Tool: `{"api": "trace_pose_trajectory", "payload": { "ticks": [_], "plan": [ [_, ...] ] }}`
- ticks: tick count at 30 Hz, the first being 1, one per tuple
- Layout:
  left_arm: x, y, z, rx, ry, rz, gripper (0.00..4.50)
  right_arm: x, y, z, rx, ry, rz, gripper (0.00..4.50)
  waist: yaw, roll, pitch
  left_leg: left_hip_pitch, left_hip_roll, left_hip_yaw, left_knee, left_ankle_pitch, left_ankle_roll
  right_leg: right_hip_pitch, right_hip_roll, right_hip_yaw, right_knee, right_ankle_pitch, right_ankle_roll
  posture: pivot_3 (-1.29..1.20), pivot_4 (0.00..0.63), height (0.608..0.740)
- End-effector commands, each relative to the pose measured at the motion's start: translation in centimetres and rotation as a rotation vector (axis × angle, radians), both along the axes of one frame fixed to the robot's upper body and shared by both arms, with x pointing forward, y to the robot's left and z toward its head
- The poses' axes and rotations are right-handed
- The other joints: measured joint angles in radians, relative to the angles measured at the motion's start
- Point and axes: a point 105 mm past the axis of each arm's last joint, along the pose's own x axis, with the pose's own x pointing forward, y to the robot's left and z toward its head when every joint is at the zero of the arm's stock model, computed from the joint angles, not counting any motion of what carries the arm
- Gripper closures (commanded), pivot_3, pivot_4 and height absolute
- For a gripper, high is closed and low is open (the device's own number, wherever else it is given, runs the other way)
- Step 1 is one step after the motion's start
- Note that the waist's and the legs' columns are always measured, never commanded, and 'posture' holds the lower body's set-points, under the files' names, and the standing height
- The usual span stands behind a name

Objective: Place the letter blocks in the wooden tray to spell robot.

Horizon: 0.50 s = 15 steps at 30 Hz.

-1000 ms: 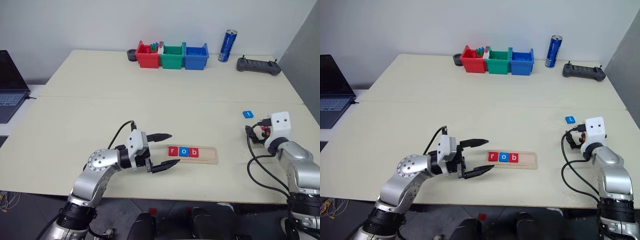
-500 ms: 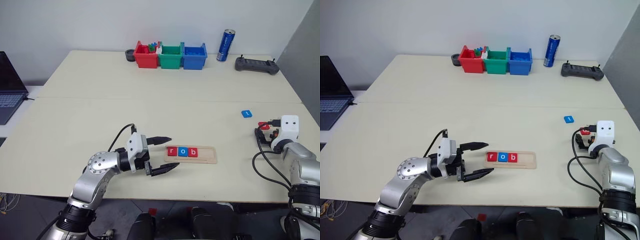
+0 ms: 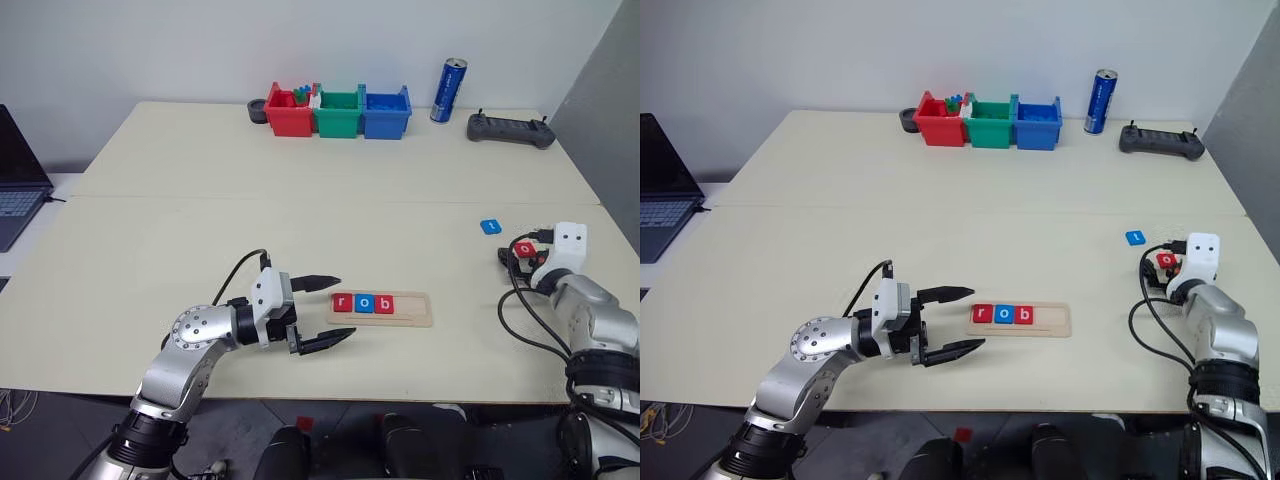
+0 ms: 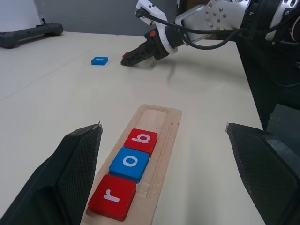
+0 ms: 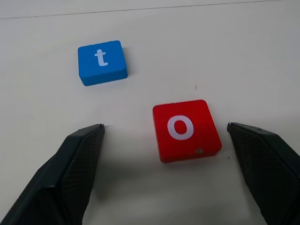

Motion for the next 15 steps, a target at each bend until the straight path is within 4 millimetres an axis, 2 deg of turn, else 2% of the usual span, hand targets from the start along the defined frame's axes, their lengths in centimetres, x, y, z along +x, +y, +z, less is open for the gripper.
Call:
{"api": "trace_pose_trajectory", "payload": {
  "ticks": [1, 4, 6, 8, 14, 15],
  "plan": [
    [-0.3, -0.2, 0.9, -0.003, -0.045, -0.023, 0.00, 0.2, -0.6, 0.4, 0.010, -0.021, -0.016, 0.03, 0.000, 0.000, 0.000, 0.000, 0.000, 0.000, 0.000, 0.000, 0.000, 0.000, 0.000, 0.000, 0.000, 0.000, 0.000, 0.00, 0.150, 0.740],
    [-0.3, -0.1, 0.9, 0.000, -0.045, -0.023, 0.00, 0.3, -0.5, 0.2, 0.016, -0.013, -0.014, 0.03, 0.000, 0.000, 0.000, 0.000, 0.000, 0.000, 0.000, 0.000, 0.000, 0.000, 0.000, 0.000, 0.000, 0.000, 0.000, 0.00, 0.150, 0.740],
    [-0.3, -0.1, 0.9, 0.002, -0.044, -0.022, 0.00, 0.0, -0.3, 0.0, 0.018, -0.011, -0.012, 0.40, 0.000, 0.000, 0.000, 0.000, 0.000, 0.000, 0.000, 0.000, 0.000, 0.000, 0.000, 0.000, 0.000, 0.000, 0.000, 0.00, 0.150, 0.740],
    [-0.4, 0.0, 0.9, 0.003, -0.043, -0.022, 0.00, -0.2, -0.3, -0.3, 0.028, -0.010, -0.014, 0.87, 0.000, 0.000, 0.000, 0.000, 0.000, 0.000, 0.000, 0.000, 0.000, 0.000, 0.000, 0.000, 0.000, 0.000, 0.000, 0.00, 0.150, 0.740],
    [-0.4, -0.1, 0.9, 0.001, -0.043, -0.025, 0.00, -0.4, -0.2, -0.6, 0.018, -0.010, -0.014, 3.04, -0.002, 0.000, 0.000, 0.000, 0.000, 0.000, 0.000, 0.000, 0.000, 0.000, 0.000, 0.000, 0.000, 0.000, 0.000, 0.00, 0.150, 0.740],
    [-0.4, -0.2, 0.9, 0.000, -0.044, -0.026, 0.00, -0.5, -0.1, -0.5, 0.015, -0.012, -0.009, 3.05, -0.002, 0.000, 0.000, 0.000, 0.000, 0.000, 0.000, 0.000, 0.000, 0.000, 0.001, 0.000, 0.000, 0.000, 0.000, 0.00, 0.150, 0.740]
  ]
}}
